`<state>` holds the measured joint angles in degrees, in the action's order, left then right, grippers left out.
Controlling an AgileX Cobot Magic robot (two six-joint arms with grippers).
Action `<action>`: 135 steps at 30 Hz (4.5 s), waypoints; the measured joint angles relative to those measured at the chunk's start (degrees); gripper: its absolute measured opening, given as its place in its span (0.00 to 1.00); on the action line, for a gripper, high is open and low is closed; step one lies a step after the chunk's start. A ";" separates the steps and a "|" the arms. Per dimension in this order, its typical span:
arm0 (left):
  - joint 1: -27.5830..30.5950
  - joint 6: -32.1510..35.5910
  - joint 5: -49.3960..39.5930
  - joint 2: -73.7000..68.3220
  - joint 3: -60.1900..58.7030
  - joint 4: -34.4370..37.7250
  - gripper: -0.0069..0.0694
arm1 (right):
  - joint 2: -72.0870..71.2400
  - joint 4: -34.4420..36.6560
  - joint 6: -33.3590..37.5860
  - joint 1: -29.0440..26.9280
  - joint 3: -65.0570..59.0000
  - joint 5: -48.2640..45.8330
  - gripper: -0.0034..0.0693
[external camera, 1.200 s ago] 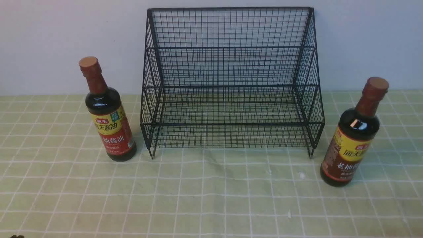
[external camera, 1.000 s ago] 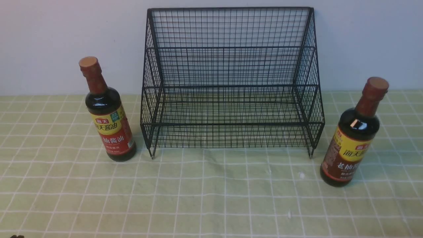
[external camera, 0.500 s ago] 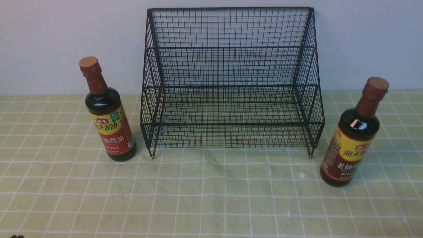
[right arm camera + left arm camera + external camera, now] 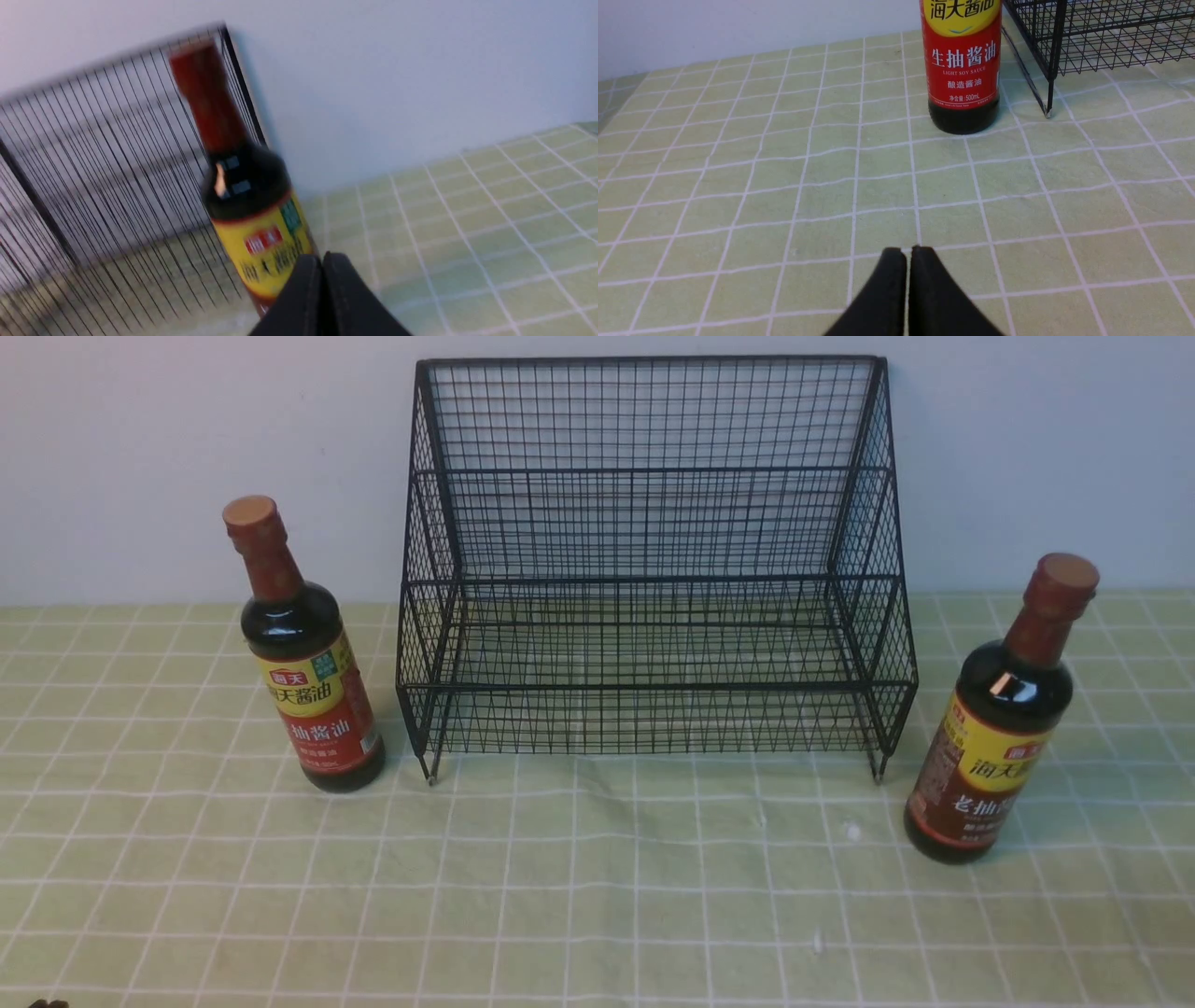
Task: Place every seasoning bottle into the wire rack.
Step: Use the right arm to grab the condiment bottle closest to it, then use the right arm to put the condiment bottle back on the shelf
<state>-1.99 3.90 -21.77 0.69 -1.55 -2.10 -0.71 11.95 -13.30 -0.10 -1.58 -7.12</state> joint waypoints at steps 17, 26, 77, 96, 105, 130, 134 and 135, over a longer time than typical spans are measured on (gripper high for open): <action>0.00 0.00 0.00 0.00 0.00 0.00 0.08 | 0.97 11.57 -5.24 0.68 9.34 2.18 0.03; 0.00 0.00 0.00 0.00 0.00 0.00 0.08 | 27.55 3.71 10.60 1.30 47.01 -43.33 0.03; 0.00 0.00 0.00 0.00 0.00 0.00 0.08 | 89.68 7.78 30.48 1.30 79.08 -53.09 0.60; 0.00 0.00 0.00 0.00 0.00 0.00 0.08 | 84.95 3.52 30.60 4.94 88.12 -62.62 0.42; 0.00 0.00 0.00 0.00 0.00 0.00 0.08 | 82.19 0.40 29.17 12.87 99.01 -63.37 0.42; 0.00 0.00 0.00 0.00 0.00 0.00 0.08 | 93.87 3.45 28.73 15.37 101.71 -45.15 0.42; 0.00 0.00 0.00 0.00 0.00 0.00 0.08 | 95.31 3.75 28.73 15.37 101.71 -44.56 0.42; 0.00 0.00 0.00 0.00 0.00 0.00 0.08 | 95.93 3.80 28.73 15.37 101.71 -44.62 0.42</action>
<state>-1.99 3.90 -21.77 0.69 -1.55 -2.10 95.22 15.75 15.43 15.27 100.14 -51.74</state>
